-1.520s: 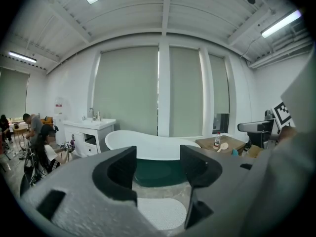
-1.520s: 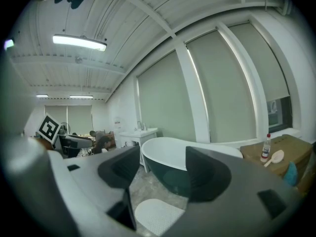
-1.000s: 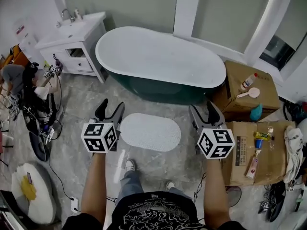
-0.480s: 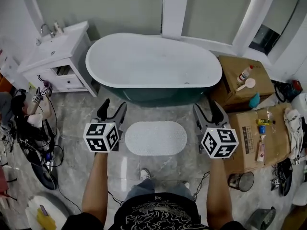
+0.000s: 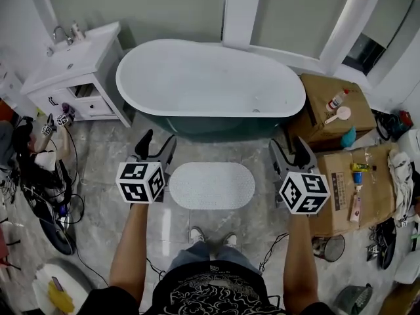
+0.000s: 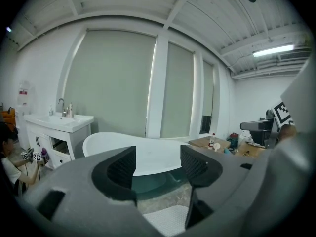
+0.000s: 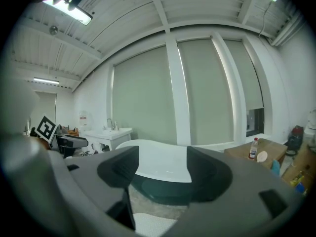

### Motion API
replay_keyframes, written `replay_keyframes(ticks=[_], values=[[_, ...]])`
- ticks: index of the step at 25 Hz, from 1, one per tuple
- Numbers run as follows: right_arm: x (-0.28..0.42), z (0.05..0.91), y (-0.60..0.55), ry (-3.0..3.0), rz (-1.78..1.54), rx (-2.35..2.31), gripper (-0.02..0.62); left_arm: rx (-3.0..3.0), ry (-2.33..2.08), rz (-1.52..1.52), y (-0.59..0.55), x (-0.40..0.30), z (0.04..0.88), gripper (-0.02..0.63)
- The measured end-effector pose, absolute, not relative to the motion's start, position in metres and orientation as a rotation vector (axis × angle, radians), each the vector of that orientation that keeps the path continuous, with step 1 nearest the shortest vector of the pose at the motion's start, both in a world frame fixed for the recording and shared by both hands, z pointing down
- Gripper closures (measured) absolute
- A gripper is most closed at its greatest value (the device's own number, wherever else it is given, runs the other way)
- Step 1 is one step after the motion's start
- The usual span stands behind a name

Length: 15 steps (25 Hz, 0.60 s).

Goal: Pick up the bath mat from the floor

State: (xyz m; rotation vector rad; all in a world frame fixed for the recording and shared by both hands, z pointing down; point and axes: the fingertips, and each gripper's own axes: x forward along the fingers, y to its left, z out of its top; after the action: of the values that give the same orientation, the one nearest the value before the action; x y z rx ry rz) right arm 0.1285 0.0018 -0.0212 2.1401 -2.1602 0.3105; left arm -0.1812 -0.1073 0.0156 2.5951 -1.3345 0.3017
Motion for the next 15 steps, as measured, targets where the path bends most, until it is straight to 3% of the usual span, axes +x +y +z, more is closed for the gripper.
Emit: replay_keyframes(ticks=[15], values=[[0.172, 0.053, -0.005, -2.154, 0.464, 2.031, 0.298, 2.459, -1.399, 0.325, -0.115, -0.170, 0.068, 0.307]])
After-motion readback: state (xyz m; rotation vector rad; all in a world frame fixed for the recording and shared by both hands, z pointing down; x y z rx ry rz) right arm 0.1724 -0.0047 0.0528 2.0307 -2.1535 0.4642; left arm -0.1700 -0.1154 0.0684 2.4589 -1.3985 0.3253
